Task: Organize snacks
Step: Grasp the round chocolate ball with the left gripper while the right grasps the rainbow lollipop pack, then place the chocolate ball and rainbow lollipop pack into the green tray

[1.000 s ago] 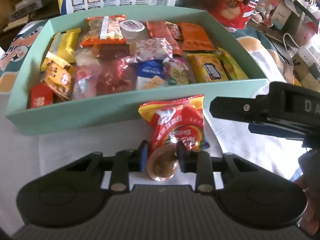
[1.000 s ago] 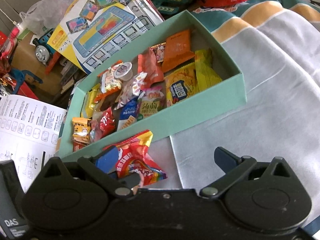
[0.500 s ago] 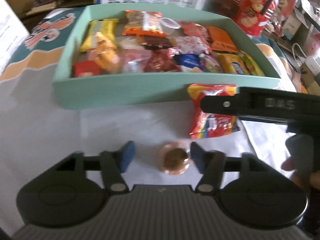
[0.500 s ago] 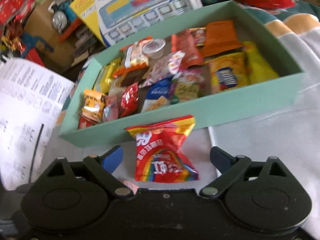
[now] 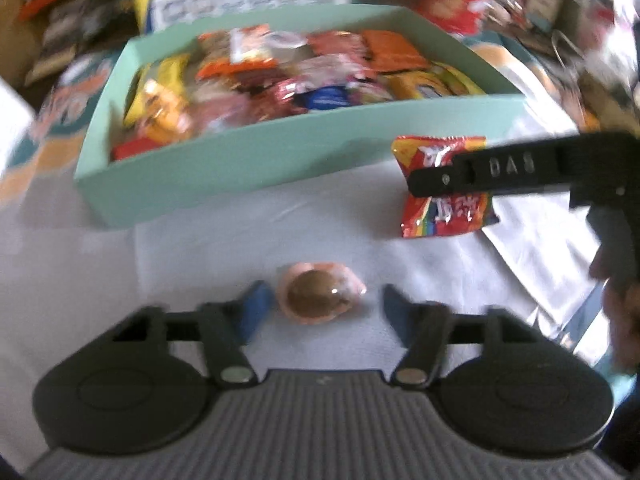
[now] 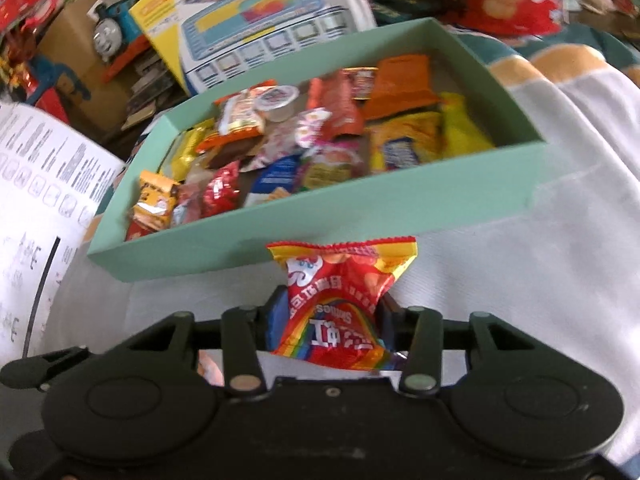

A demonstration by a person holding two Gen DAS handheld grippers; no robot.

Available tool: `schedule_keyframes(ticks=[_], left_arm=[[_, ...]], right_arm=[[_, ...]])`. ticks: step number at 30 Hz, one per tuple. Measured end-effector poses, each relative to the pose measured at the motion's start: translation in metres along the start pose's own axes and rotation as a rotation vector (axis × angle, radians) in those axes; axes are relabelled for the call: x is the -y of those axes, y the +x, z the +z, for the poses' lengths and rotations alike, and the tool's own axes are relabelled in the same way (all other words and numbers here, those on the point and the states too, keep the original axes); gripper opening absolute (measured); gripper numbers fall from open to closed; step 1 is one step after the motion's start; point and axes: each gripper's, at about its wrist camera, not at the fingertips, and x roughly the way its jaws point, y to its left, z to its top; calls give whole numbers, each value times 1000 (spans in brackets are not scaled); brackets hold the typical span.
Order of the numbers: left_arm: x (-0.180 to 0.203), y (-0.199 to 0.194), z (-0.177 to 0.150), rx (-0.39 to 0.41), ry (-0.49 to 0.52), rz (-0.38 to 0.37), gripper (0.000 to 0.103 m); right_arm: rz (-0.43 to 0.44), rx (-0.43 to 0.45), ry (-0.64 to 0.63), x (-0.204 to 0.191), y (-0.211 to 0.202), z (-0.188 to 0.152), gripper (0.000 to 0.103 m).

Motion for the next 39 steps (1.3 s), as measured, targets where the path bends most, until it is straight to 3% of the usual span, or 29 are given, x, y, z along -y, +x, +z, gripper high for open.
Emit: schedule_keyframes(ticks=[5, 12, 22, 30, 39], left_arm=[[1, -4, 1, -2, -32, -24, 38], [-17, -27, 12, 30, -98, -30, 38], [-35, -52, 77, 132, -131, -50, 39], [-47, -15, 154, 131, -139, -40, 41], [-45, 36, 206, 115, -154, -46, 41]], right_arm=[[-8, 0, 24, 9, -12, -7, 44], [11, 27, 50, 15, -36, -8, 43], [68, 131, 74, 14, -65, 42, 44], [55, 147, 110, 21, -38, 105, 44], [37, 128, 111, 25, 2, 137, 44]])
